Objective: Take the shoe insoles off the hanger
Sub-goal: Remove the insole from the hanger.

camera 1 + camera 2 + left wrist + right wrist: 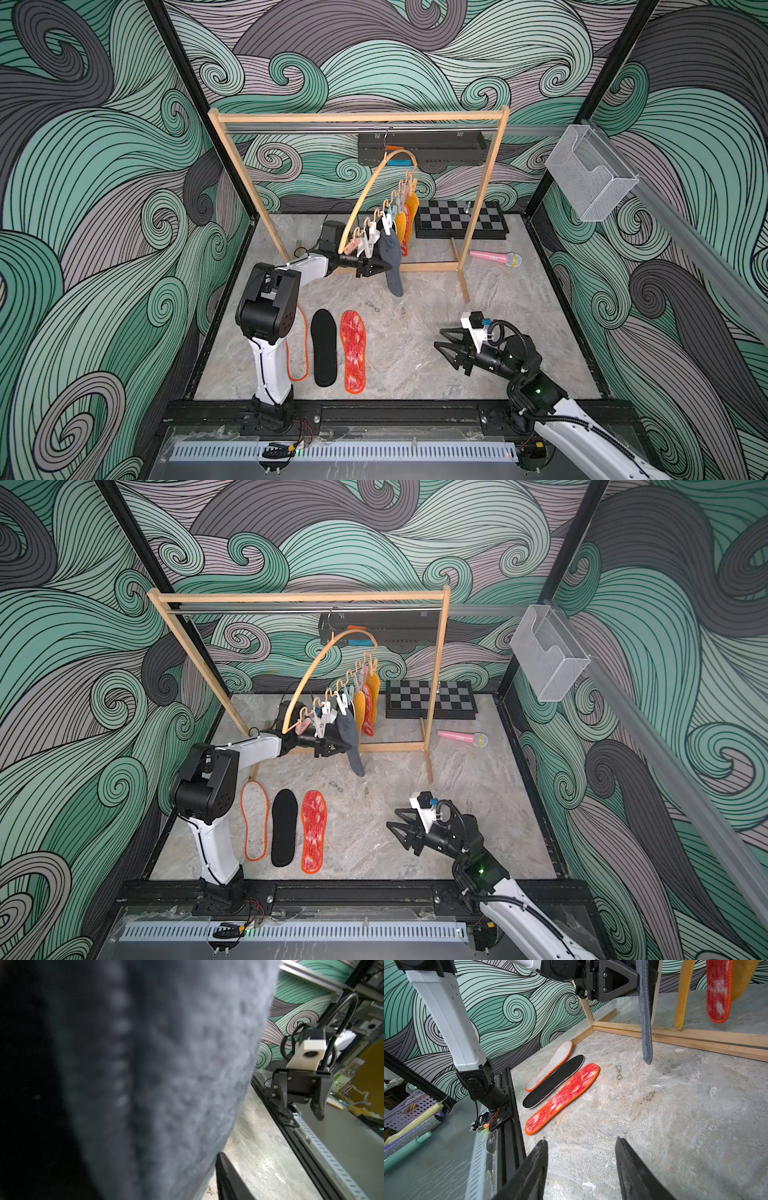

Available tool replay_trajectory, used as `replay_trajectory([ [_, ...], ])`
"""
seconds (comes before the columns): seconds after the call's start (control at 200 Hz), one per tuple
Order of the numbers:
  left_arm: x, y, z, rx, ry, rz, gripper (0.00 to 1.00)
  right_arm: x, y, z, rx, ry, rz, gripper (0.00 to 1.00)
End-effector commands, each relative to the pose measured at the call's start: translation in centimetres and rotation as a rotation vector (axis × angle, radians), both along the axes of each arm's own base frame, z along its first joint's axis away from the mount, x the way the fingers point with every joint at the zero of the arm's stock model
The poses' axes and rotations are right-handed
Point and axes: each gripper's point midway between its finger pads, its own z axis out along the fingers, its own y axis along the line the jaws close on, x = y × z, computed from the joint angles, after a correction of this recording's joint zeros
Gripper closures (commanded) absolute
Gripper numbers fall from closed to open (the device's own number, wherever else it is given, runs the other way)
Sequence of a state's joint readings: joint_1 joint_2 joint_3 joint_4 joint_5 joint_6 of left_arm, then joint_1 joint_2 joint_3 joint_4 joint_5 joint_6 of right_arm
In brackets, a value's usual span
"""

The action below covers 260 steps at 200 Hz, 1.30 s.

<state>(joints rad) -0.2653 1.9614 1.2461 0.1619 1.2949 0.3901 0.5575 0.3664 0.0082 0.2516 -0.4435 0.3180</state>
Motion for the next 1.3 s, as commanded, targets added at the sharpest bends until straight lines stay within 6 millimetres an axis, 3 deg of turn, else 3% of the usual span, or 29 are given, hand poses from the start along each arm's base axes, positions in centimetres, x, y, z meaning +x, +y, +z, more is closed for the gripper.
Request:
replay_trajectory([
  [0.0,0.1,-0.5,0.6,-0.007,-0.002,-0.029,0.78,0.0,0.1,0.1,0.002,-0.016,-0.002,0.46],
  [0.105,0.0,-0.4,0.7,0.004,0.003,-0.029,1.00,0.0,0.1,0.0,0.000,-0.016,-0.002,0.46],
  [0.34,-0.6,-0.2,1.1,0.009,0.012,-0.028,1.00,0.1,0.0,0.0,-0.001,-0.019,-0.003,0.46],
  [0.605,-2.5,0.9,1.4,0.042,0.021,-0.052,1.00,0.4,0.1,0.3,-0.008,-0.028,-0.012,0.46],
  [0.796,-2.8,1.4,1.7,0.040,0.021,-0.051,1.00,1.2,0.9,2.8,-0.004,-0.053,0.002,0.46],
  [1.046,-2.9,1.7,1.9,0.042,0.020,-0.046,1.00,4.2,3.0,6.4,-0.015,-0.093,0.017,0.45],
  [1.296,-2.6,2.0,1.9,0.050,0.024,-0.030,1.00,9.0,5.7,9.3,-0.049,-0.154,0.008,0.44],
])
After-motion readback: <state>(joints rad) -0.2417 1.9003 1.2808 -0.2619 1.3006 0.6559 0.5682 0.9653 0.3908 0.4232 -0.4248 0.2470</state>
